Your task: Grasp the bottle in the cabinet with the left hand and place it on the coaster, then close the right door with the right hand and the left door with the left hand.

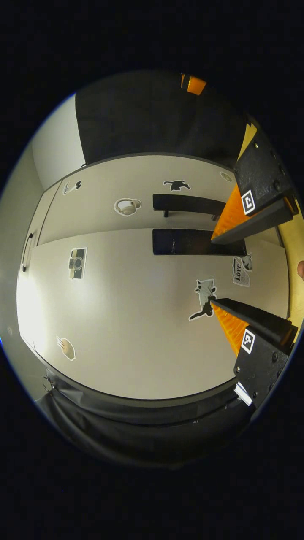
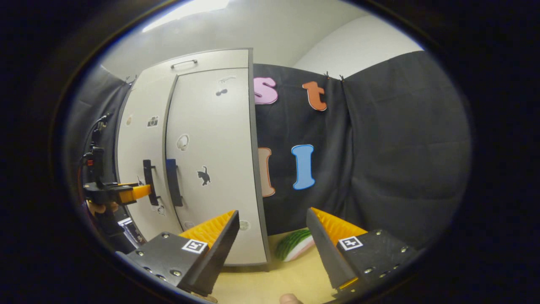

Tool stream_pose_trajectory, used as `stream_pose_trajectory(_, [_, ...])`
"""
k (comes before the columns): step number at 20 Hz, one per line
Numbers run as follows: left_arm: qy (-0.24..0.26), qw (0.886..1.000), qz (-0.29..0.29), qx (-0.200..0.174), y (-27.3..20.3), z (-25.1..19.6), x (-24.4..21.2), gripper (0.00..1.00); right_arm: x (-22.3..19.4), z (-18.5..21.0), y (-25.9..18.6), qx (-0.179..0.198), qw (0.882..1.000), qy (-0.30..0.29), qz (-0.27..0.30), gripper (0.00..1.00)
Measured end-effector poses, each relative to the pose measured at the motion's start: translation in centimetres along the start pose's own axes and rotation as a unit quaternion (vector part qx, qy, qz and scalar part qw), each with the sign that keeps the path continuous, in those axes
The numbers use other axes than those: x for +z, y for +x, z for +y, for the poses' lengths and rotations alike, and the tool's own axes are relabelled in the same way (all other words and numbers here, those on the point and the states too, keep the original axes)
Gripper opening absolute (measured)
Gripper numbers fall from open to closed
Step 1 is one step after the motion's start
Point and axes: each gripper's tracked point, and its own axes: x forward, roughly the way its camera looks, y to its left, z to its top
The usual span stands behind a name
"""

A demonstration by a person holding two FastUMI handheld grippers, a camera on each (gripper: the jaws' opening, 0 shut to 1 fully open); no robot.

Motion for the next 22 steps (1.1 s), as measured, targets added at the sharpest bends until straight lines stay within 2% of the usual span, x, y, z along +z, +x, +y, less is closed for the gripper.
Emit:
stream_pose_trajectory(13, [0.002,1.000,0.014,0.019,0.7,0.8,-0.4,0.84,0.2,0.1,-0.3,0.002,1.000,-0.001,0.006,0.97])
stream_pose_trajectory(19, [-0.011,1.000,-0.014,0.020,-3.4,-1.8,5.4,0.83,4.5,1.5,0.9,0.024,1.000,-0.008,-0.012,0.97])
stream_pose_trajectory(20, [-0.009,1.000,-0.024,0.017,-4.3,-2.5,6.9,0.83,5.5,1.6,1.3,0.023,0.999,-0.013,-0.017,0.93])
stream_pose_trajectory(22, [-0.006,0.999,-0.026,0.022,-6.0,-3.6,8.8,0.83,7.2,1.5,1.9,0.020,0.999,-0.024,-0.018,0.97])
